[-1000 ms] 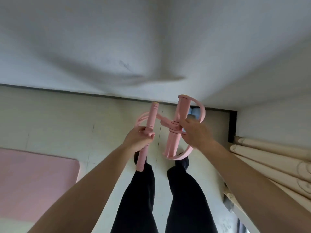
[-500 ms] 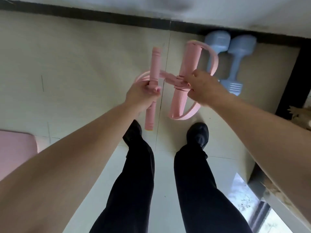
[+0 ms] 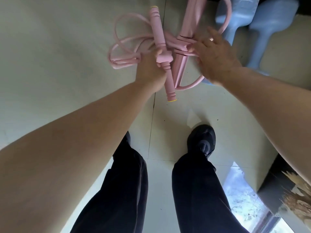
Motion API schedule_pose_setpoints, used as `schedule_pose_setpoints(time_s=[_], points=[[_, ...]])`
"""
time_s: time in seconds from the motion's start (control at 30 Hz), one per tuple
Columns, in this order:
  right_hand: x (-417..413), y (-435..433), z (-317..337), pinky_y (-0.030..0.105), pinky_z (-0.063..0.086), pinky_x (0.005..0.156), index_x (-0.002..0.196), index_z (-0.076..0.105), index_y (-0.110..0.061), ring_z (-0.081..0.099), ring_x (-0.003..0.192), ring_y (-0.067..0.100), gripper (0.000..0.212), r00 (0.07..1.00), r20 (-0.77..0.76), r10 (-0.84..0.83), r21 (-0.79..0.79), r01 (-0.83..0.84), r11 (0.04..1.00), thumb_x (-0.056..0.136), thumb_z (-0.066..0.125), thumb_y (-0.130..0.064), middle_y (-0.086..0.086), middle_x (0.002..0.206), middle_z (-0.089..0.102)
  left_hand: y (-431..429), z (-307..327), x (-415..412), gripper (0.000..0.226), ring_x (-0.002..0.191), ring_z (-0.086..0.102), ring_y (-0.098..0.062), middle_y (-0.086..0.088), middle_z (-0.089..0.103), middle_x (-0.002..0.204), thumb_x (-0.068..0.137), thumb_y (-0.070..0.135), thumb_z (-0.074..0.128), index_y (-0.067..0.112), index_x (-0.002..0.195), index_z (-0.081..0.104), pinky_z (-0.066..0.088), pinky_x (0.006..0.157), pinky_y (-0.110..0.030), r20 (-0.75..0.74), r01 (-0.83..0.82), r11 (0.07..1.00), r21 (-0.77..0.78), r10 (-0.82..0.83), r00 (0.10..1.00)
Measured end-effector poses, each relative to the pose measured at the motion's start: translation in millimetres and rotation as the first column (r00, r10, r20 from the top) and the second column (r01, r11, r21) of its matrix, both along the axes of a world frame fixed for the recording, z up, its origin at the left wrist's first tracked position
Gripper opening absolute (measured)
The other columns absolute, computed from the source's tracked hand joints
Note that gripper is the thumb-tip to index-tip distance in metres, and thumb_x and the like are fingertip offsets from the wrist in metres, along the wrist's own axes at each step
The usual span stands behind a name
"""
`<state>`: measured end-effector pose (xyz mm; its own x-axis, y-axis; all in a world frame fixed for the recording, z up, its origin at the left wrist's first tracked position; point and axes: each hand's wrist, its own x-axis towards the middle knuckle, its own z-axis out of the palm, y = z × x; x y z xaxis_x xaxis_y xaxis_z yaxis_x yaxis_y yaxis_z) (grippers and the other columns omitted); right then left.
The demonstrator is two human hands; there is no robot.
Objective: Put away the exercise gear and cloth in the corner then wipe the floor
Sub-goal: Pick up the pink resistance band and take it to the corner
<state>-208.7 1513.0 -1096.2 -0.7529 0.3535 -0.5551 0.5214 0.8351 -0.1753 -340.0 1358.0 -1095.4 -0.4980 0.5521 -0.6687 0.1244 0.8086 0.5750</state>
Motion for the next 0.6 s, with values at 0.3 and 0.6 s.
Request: schedule_pose_setpoints(time_s=[0.3,0.6], points=[[12.0,-23.0,53.4,0.048,0.013,0.123,0.151,0.030,-0.017,0.004,0.153,0.035,0.055,0.989,-0.003,-0.148,0.010,0.148,0.989,0.100,0.049,-0.026,0.020,0.164,0.010,-37.1,44.7,-5.2,0.051,0.136,0.037,-0.035,-0.012,0.040,0.150,0.100,0.026,0.046,0.020,0.149,0.035,0.037,0.105,-0.045,-0.170,0.216,0.949,-0.229,-0.258,0.951],[-17.5,-56.2,227.4,0.050,0.017,0.120,0.153,0.031,-0.013,0.019,0.149,0.040,0.063,0.939,-0.181,-0.293,0.055,0.308,0.950,0.102,0.035,-0.048,0.020,0.163,0.016,-63.8,235.7,-38.1,0.059,0.150,0.016,-0.036,-0.019,0.014,0.163,0.104,0.043,0.030,0.014,0.155,0.027,0.022,0.116,-0.049,-0.559,0.318,0.942,-0.106,-0.321,0.765]])
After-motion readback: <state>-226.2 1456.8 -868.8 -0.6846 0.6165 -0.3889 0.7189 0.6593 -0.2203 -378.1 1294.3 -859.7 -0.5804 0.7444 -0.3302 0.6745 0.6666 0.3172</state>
